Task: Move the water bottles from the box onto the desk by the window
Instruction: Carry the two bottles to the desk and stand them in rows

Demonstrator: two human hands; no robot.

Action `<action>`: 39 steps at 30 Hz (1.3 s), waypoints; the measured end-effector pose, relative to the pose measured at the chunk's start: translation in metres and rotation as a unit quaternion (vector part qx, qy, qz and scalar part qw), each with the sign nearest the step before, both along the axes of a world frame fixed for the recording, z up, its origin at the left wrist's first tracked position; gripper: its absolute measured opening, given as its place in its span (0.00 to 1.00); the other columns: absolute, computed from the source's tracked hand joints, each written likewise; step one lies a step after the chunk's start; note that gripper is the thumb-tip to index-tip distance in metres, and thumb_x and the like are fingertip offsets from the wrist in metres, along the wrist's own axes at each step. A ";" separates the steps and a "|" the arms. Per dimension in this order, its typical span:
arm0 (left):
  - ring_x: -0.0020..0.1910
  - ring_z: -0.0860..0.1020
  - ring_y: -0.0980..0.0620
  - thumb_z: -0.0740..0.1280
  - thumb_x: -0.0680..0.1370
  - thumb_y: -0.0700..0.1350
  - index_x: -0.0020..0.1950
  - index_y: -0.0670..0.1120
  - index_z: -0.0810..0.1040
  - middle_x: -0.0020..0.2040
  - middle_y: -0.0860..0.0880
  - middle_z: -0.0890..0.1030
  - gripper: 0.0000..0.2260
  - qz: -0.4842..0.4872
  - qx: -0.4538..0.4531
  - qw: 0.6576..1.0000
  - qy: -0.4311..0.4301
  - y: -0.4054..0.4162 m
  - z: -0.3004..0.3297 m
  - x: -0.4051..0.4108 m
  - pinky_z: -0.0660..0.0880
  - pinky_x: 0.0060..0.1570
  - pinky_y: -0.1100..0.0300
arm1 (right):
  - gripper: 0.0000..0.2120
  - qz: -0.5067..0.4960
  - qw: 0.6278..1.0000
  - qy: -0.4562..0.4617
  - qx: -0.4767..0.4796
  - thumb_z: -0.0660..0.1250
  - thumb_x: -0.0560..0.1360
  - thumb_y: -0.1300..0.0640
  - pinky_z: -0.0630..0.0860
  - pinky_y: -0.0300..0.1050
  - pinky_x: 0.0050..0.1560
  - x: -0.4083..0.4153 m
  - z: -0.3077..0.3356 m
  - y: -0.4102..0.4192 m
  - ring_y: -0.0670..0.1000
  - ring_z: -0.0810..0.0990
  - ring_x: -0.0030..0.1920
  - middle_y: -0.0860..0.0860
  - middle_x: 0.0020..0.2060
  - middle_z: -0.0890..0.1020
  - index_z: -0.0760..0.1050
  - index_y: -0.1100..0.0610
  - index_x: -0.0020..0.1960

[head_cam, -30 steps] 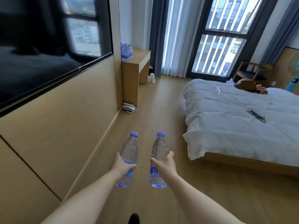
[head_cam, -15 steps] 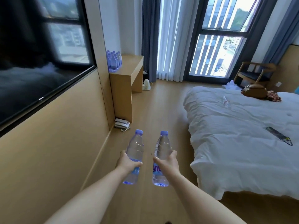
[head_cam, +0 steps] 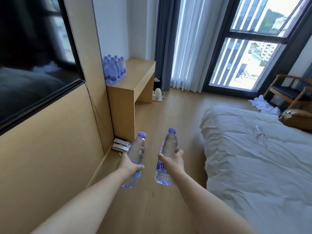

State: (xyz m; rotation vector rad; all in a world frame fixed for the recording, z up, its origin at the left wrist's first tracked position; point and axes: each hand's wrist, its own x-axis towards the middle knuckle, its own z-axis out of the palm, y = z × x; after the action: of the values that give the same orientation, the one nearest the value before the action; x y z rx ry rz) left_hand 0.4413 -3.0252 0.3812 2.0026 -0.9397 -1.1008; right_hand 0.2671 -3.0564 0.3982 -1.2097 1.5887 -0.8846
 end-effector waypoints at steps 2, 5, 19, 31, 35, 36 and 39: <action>0.49 0.77 0.46 0.80 0.59 0.45 0.59 0.39 0.69 0.54 0.43 0.79 0.34 0.005 -0.004 1.000 -0.006 -0.048 0.005 0.004 0.75 0.52 0.55 | 0.25 0.007 1.000 0.000 0.000 0.74 0.69 0.53 0.79 0.48 0.45 0.004 0.000 -0.045 0.52 0.81 0.45 0.51 0.47 0.78 0.61 0.54 0.56; 0.52 0.71 0.47 0.78 0.66 0.43 0.65 0.40 0.64 0.54 0.46 0.71 0.34 0.013 -0.011 1.000 -0.024 -0.124 0.006 0.010 0.67 0.49 0.59 | 0.25 0.015 1.000 0.007 0.011 0.74 0.69 0.53 0.80 0.55 0.50 0.012 -0.012 -0.119 0.53 0.82 0.44 0.51 0.47 0.78 0.61 0.53 0.57; 0.57 0.72 0.46 0.76 0.70 0.42 0.71 0.40 0.58 0.64 0.42 0.71 0.36 -0.036 -0.044 0.998 0.020 -0.502 0.050 0.058 0.69 0.55 0.56 | 0.27 -0.009 0.999 0.050 0.011 0.73 0.67 0.50 0.79 0.54 0.51 0.074 0.008 -0.482 0.55 0.81 0.47 0.52 0.50 0.75 0.61 0.55 0.57; 0.51 0.71 0.49 0.76 0.69 0.41 0.68 0.40 0.61 0.55 0.46 0.72 0.34 0.014 0.013 1.000 0.008 -0.755 0.010 0.060 0.68 0.50 0.60 | 0.28 0.045 0.996 0.044 0.066 0.73 0.69 0.52 0.79 0.49 0.44 0.076 -0.028 -0.767 0.53 0.81 0.43 0.53 0.47 0.79 0.60 0.57 0.60; 0.51 0.72 0.51 0.77 0.68 0.45 0.63 0.43 0.64 0.57 0.48 0.74 0.30 0.045 0.004 0.999 0.008 -0.828 0.025 0.069 0.67 0.43 0.64 | 0.25 0.124 0.988 0.073 0.058 0.72 0.68 0.53 0.80 0.53 0.48 0.093 -0.007 -0.864 0.53 0.82 0.42 0.53 0.44 0.79 0.60 0.56 0.57; 0.52 0.73 0.51 0.77 0.68 0.47 0.62 0.44 0.64 0.57 0.48 0.74 0.30 0.057 0.008 0.998 0.011 -0.842 0.027 0.074 0.68 0.46 0.63 | 0.25 0.138 0.986 0.072 0.060 0.72 0.69 0.53 0.80 0.53 0.49 0.100 -0.002 -0.884 0.53 0.82 0.42 0.53 0.44 0.79 0.60 0.55 0.57; 0.50 0.76 0.50 0.77 0.67 0.51 0.60 0.46 0.66 0.52 0.50 0.76 0.28 0.107 0.022 0.994 0.024 -0.883 0.023 0.093 0.72 0.51 0.57 | 0.26 0.175 0.981 0.063 0.061 0.72 0.69 0.53 0.81 0.52 0.47 0.124 0.001 -0.930 0.53 0.82 0.42 0.53 0.44 0.79 0.60 0.56 0.58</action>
State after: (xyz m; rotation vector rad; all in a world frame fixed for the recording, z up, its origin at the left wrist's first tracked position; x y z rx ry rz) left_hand 0.5340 -3.9083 0.4046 2.0472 -0.6623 -1.0524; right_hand 0.3906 -3.9862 0.3991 -1.4234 1.4435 -0.4854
